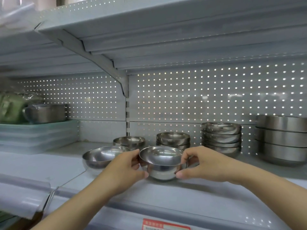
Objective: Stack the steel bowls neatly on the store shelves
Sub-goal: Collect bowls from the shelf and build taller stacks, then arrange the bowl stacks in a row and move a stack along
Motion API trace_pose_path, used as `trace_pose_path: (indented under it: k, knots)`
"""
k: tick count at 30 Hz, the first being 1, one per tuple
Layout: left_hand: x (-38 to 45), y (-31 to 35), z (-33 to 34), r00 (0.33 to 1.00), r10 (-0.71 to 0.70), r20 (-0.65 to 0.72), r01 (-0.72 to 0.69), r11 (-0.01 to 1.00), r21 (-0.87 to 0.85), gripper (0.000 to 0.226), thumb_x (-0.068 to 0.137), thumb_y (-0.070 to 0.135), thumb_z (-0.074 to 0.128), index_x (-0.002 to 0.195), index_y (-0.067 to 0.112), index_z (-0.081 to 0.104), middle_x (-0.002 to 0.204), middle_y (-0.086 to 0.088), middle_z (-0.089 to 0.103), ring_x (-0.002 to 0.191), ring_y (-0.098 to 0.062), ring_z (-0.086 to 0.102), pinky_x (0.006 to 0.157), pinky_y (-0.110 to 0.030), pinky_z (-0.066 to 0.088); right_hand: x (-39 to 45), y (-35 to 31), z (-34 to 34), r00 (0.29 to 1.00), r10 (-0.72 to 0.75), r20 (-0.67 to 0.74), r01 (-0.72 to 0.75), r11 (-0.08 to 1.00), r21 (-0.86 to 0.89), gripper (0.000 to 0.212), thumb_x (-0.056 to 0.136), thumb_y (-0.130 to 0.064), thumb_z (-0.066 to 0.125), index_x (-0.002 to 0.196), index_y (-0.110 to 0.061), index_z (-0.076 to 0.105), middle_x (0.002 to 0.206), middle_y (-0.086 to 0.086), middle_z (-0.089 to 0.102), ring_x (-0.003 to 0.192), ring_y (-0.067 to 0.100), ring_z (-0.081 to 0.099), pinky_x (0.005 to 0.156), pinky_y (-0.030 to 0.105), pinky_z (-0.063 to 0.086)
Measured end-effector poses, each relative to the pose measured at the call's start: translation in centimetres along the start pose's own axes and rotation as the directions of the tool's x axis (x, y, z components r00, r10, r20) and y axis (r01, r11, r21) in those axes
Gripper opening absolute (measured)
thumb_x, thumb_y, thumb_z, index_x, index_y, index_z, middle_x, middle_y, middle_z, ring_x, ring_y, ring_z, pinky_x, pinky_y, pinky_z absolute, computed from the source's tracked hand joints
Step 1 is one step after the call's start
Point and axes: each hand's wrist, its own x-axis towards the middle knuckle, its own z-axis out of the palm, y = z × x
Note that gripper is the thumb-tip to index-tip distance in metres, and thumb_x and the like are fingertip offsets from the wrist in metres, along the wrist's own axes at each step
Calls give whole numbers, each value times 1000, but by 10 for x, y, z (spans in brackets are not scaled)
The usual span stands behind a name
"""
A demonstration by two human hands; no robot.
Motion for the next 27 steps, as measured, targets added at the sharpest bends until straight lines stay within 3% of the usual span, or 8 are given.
trace_pose_path:
  k: [5, 9, 11, 13, 16, 20, 24, 27]
  knots:
    - [1, 5, 4, 1000, 3, -12, -2, 996, 84, 51, 55, 23, 60, 106, 16, 64, 109, 0, 69, 111, -15, 62, 103, -39, 45, 1, 2, -3, 1000, 12, -25, -11, 1000, 19, 49, 47, -62, 77, 74, -24, 62, 89, -2, 71, 89, 17, 67, 89, 41, 51]
    - [-1, 1, 6, 999, -25, -25, 26, 999, 44, 34, 68, 8, 66, 101, 17, 65, 102, -1, 72, 97, -12, 69, 98, -36, 49, 1, 2, -1, 1000, 6, -13, -6, 999, 34, 48, 49, -61, 75, 75, -23, 62, 88, -4, 72, 87, 16, 66, 88, 39, 52]
    - [4, 6, 4, 999, -13, -45, 16, 998, 54, 28, 73, 0, 64, 99, 13, 65, 94, -5, 73, 83, -11, 69, 88, -33, 52, 4, -1, -3, 999, 3, -37, -2, 999, 43, 47, 49, -61, 75, 74, -23, 62, 81, -7, 71, 75, 13, 65, 79, 33, 52]
    - [18, 19, 0, 994, 6, -113, -1, 999, 37, 20, 74, -3, 62, 92, 7, 63, 84, -8, 71, 77, -16, 63, 76, -32, 50, 11, -8, -12, 995, -4, -100, 12, 996, 83, 48, 48, -60, 75, 76, -23, 64, 74, -10, 69, 64, 5, 59, 67, 25, 47]
    - [52, 45, -4, 961, -1, -278, 15, 999, 47, 10, 78, 7, 63, 82, 15, 59, 74, 2, 63, 68, -15, 56, 63, -26, 42, 34, -16, -32, 972, 0, -237, 38, 987, 159, 39, 52, -56, 76, 78, -30, 64, 70, -17, 68, 58, -8, 56, 49, 9, 39]
    - [110, 73, 5, 946, -93, -312, 102, 995, 10, 13, 83, 3, 57, 90, 12, 51, 68, 1, 49, 60, -11, 45, 50, -20, 33, 79, -11, -50, 913, 76, -401, 5, 980, 198, 36, 69, -38, 78, 96, -25, 59, 93, -10, 61, 76, 4, 56, 51, 17, 38]
    - [139, 62, 23, 953, -137, -269, 137, 990, -21, 12, 82, 2, 50, 93, 5, 54, 69, -3, 47, 64, -16, 45, 53, -23, 33, 98, 16, -41, 909, 107, -403, 18, 955, 296, 53, 71, -33, 80, 114, -14, 56, 101, 0, 62, 87, 11, 59, 58, 16, 39]
    - [143, 38, 35, 962, -154, -226, 137, 987, -86, 16, 80, -1, 50, 92, 4, 59, 80, -10, 56, 77, -24, 50, 70, -29, 39, 101, 36, -30, 894, 136, -427, 7, 949, 316, 59, 66, -35, 82, 116, -18, 54, 102, -6, 62, 93, 8, 58, 65, 15, 39]
